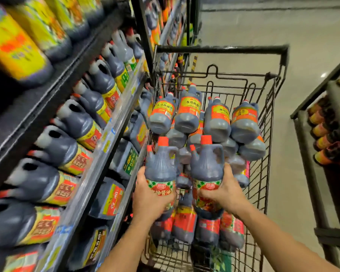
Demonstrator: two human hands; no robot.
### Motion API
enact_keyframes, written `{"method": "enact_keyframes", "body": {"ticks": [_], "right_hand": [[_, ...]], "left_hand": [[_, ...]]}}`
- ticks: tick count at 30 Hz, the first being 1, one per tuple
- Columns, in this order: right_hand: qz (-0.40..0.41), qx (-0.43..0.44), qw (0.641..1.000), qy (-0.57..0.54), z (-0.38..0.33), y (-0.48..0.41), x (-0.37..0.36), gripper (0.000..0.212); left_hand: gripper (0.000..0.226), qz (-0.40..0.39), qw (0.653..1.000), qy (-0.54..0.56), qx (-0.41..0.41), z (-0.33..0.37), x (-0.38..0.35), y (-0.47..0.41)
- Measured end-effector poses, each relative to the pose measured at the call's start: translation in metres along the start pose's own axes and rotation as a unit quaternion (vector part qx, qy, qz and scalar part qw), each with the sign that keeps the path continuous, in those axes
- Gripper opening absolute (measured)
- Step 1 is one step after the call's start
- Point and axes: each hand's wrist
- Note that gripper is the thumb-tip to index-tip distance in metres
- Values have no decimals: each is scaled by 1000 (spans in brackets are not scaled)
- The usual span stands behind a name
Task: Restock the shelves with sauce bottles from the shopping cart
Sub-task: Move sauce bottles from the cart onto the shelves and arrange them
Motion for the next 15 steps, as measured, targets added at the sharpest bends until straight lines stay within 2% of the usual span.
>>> {"method": "enact_keyframes", "body": {"ticks": [5, 10, 15], "right_hand": [[15, 105, 994, -3, -79, -4, 2, 72], [17, 221, 975, -13, -164, 1, -10, 74], [-6, 318, 948, -31, -240, 11, -40, 72]], "left_hand": [[103, 22, 992, 86, -88, 33, 63, 25], [94, 82, 965, 163, -189, 64, 131, 64], [92, 140, 938, 213, -235, 78, 197, 100]]}}
Point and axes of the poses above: each hand's wrist, its own y-axis away from the middle knuckle, its own x-axis out of the back of the hand, z = x × y, and after that the axes turned 14 degrees about x, right-handed
